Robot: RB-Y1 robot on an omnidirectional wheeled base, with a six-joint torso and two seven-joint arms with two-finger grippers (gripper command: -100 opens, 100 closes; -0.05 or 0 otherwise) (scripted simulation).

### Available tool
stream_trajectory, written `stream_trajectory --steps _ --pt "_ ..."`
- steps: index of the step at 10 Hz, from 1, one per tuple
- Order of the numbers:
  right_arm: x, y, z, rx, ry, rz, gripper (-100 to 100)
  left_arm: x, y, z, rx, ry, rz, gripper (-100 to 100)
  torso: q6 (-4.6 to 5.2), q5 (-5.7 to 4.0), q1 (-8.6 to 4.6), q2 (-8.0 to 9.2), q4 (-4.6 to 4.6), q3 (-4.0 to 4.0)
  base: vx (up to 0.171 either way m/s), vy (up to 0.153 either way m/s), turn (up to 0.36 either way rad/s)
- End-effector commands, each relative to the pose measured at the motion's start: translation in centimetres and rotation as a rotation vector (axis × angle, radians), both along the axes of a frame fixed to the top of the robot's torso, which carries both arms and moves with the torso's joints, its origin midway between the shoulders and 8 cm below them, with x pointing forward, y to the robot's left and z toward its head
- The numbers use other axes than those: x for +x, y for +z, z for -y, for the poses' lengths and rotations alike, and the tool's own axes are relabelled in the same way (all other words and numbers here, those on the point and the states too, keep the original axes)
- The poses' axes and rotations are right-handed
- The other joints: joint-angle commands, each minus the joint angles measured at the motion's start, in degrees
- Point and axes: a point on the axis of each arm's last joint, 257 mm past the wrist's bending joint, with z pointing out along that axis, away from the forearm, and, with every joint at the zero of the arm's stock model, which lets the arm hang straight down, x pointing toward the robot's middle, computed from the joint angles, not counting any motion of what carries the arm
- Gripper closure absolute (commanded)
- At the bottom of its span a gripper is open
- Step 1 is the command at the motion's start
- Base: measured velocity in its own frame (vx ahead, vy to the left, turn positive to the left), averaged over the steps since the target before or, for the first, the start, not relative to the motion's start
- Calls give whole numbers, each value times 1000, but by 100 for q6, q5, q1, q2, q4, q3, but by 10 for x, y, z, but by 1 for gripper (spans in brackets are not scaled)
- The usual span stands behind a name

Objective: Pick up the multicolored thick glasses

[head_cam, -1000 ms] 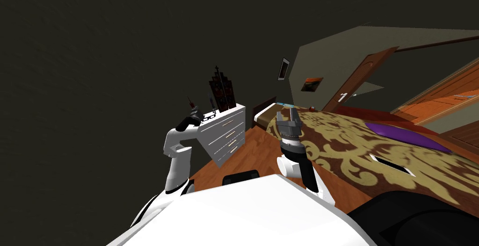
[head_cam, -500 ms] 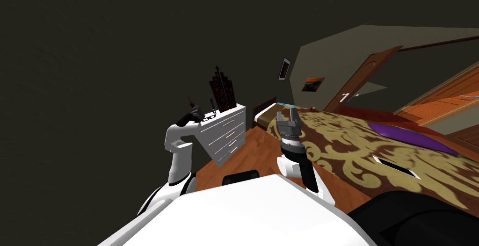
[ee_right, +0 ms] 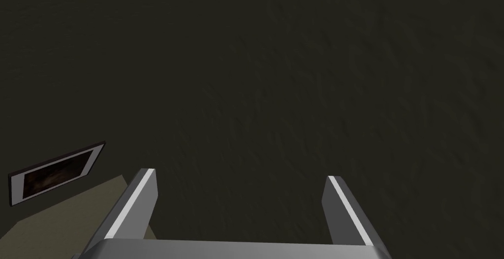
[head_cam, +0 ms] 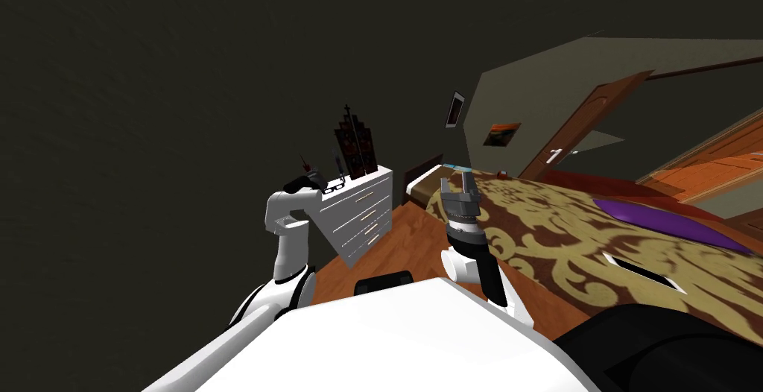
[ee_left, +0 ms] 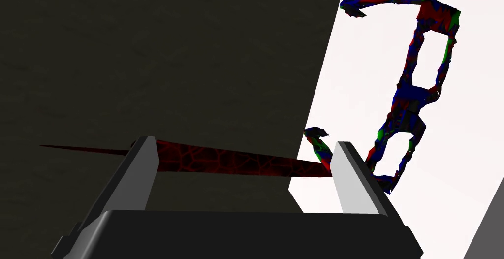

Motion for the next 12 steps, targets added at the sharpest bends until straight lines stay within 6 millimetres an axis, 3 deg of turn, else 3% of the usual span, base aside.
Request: stream_trajectory --steps 1,5,12 --pt "0 0 0 0 0 0 0 0 -5 0 -15 8 -37 -100 0 0 0 0 0 0 25 7 20" --pt "0 0 0 0 0 0 0 5 -3 9 -51 16 -93 -100 0 1 1 0 -1 -1 27 9 28" --pt "0 0 0 0 0 0 0 0 -21 17 -99 36 -229 -100 0 1 2 -2 -1 -1 31 7 23"
